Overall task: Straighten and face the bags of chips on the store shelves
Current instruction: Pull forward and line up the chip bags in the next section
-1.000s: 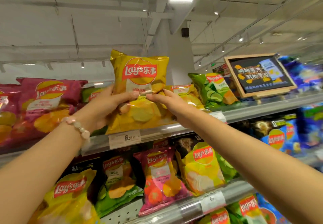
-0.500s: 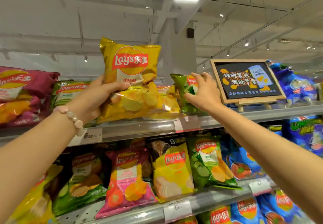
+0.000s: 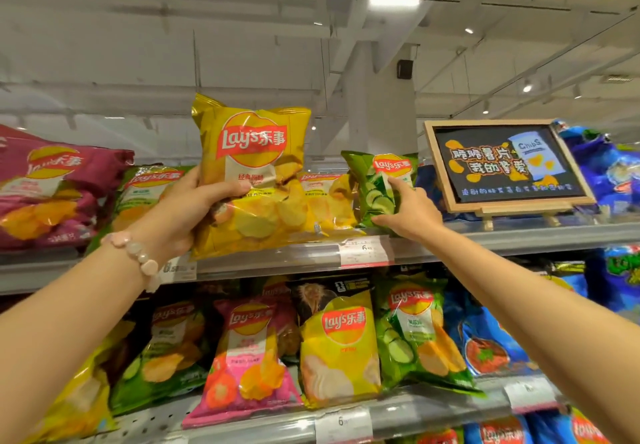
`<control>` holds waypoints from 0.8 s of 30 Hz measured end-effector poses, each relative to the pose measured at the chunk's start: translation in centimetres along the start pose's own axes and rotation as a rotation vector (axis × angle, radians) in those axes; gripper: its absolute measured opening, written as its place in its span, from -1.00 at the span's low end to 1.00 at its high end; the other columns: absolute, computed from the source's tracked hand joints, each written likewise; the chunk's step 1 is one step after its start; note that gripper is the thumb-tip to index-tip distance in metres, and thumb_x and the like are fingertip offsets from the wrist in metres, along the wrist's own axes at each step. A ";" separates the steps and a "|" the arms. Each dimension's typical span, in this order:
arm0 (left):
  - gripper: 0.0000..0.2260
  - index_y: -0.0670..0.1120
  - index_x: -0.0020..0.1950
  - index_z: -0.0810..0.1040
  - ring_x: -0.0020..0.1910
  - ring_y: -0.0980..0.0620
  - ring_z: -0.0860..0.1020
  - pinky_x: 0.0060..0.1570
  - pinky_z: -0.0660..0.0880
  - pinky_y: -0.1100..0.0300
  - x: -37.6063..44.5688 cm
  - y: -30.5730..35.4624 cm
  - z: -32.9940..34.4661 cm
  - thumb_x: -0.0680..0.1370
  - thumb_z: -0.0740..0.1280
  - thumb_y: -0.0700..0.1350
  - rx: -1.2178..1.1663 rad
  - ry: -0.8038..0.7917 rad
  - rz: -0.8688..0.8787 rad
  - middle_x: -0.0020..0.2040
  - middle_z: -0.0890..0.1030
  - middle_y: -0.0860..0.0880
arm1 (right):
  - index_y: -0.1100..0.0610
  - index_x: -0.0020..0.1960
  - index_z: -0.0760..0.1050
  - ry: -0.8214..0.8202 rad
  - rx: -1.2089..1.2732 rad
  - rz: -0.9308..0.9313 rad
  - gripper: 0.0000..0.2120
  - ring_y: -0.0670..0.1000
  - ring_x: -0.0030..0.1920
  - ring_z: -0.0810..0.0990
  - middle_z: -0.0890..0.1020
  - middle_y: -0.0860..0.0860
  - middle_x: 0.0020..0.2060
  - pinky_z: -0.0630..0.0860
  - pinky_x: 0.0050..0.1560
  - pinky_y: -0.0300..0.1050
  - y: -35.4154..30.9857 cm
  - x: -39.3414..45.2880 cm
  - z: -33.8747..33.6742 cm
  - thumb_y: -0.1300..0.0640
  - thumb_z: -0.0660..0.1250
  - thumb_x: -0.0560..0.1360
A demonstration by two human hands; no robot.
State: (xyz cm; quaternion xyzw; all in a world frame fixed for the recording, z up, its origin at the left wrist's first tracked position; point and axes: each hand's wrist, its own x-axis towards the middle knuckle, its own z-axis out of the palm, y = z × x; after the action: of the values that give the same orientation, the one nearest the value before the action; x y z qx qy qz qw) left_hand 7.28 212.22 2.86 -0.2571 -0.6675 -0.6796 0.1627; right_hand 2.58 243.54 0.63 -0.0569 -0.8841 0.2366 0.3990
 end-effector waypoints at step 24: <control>-0.36 -0.02 0.30 0.51 -0.07 -0.02 0.66 -0.25 0.62 0.08 -1.7 4.1 -10.5 0.23 0.56 -0.06 0.008 0.177 0.018 -0.03 0.68 -0.03 | -0.14 0.42 0.30 0.234 0.323 -0.328 -0.34 0.10 0.23 0.41 0.47 0.09 0.19 0.38 0.23 0.01 -14.8 -3.9 1.1 -0.24 0.40 0.38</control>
State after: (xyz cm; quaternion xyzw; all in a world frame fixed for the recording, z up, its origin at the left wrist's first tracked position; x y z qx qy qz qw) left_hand 9.61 201.42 5.52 -0.2013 -0.6509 -0.6955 0.2284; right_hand 5.73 228.97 4.20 0.1249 -0.7799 0.2987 0.5356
